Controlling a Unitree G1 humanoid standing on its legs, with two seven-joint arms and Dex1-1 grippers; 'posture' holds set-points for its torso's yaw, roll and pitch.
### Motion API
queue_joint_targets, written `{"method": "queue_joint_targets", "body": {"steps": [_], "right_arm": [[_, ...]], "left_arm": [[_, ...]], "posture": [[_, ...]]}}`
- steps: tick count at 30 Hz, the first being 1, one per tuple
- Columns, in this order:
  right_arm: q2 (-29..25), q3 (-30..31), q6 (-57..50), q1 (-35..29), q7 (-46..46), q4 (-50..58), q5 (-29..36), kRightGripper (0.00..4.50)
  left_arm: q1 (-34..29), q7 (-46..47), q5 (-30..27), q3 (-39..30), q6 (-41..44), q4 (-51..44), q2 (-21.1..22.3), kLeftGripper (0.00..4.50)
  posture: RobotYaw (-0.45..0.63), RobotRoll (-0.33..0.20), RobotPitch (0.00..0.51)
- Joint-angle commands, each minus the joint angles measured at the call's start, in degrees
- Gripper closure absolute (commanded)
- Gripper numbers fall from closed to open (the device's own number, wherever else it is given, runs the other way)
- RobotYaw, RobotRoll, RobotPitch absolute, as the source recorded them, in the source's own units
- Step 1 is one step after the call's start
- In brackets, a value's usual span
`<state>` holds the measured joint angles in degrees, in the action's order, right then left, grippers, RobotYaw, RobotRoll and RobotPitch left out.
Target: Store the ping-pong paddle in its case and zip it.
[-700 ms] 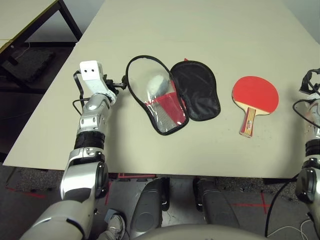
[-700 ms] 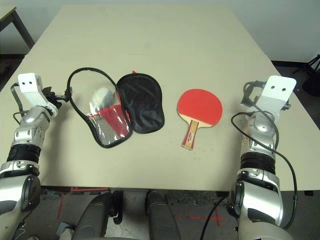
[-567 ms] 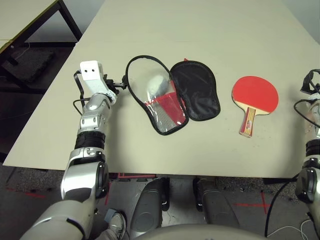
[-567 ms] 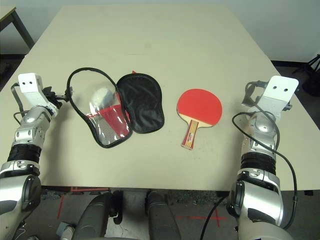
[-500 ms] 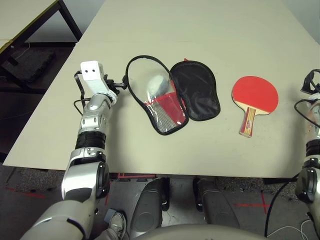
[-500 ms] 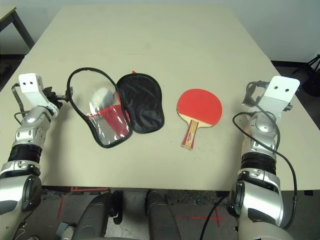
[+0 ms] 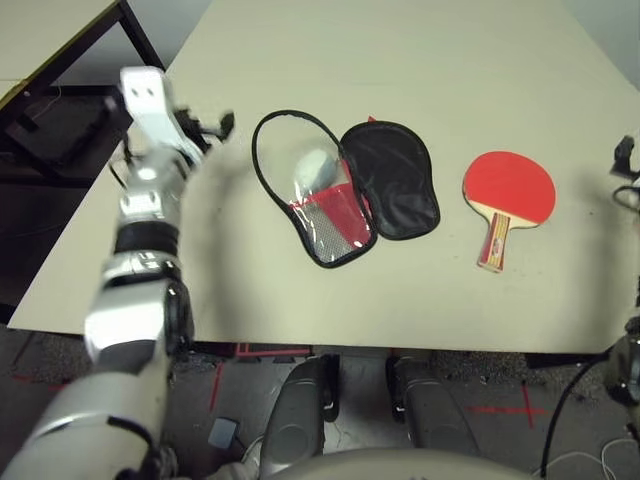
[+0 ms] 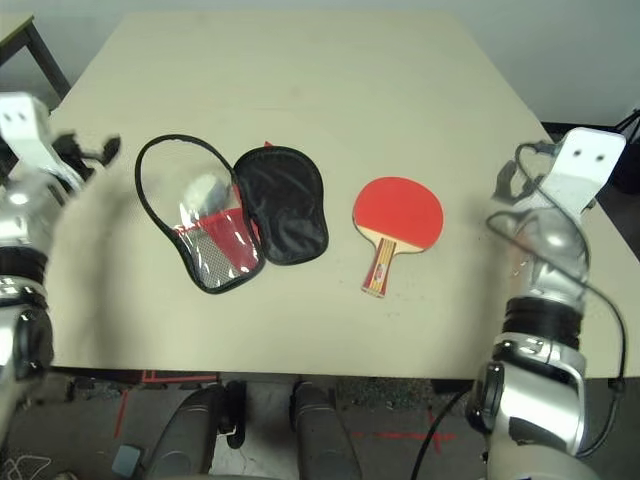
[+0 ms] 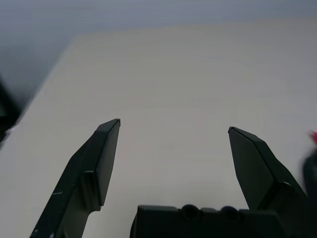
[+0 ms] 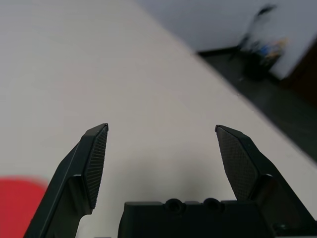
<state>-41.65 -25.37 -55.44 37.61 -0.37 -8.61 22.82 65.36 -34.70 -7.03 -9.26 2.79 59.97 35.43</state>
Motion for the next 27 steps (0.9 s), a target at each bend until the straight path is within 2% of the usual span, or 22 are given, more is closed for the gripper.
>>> {"method": "queue_joint_targets", "body": {"steps": [1, 3, 8, 12, 17, 20, 27], "right_arm": [[-1.1, -0.8, -30.7, 3.3, 1.5, 9.8, 5.1, 0.05], [-1.5, 0.5, -36.5, 4.7, 1.4, 10.4, 7.8, 0.05], [-2.4, 5.4, -37.1, 8.6, -4.0, 3.2, 17.5, 0.05], [-1.0, 8.9, -37.1, 13.2, -10.6, -4.6, 24.6, 0.05], [2.7, 11.7, -37.1, 15.2, -19.6, -10.1, 33.8, 0.05], [5.2, 12.3, -37.1, 15.8, -25.9, -13.8, 38.8, 0.05], [9.7, 11.2, -37.1, 19.1, -40.9, -22.4, 48.4, 0.05]], "left_arm": [[5.6, -9.3, 2.8, 4.3, 0.8, 3.6, -1.2, 0.00], [7.5, -13.0, 3.1, 5.7, 0.8, 4.6, -3.2, 0.00], [8.5, -20.9, 3.6, 8.8, 0.5, 3.5, -10.2, 0.00], [7.5, -25.5, 4.1, 11.7, 0.6, 0.8, -15.1, 0.00], [5.4, -27.6, 3.8, 13.9, 1.2, -2.4, -19.6, 0.00], [3.9, -27.9, 3.7, 14.7, 2.1, -4.1, -21.3, 0.00], [0.9, -28.5, 3.9, 16.4, 3.6, -7.7, -21.9, 0.00]], "posture": [[-0.13, 0.000, 0.146], [-0.13, 0.000, 0.139], [-0.14, 0.000, 0.134], [-0.14, 0.000, 0.133], [-0.14, 0.000, 0.142], [-0.14, 0.000, 0.150], [-0.13, 0.000, 0.163]]}}
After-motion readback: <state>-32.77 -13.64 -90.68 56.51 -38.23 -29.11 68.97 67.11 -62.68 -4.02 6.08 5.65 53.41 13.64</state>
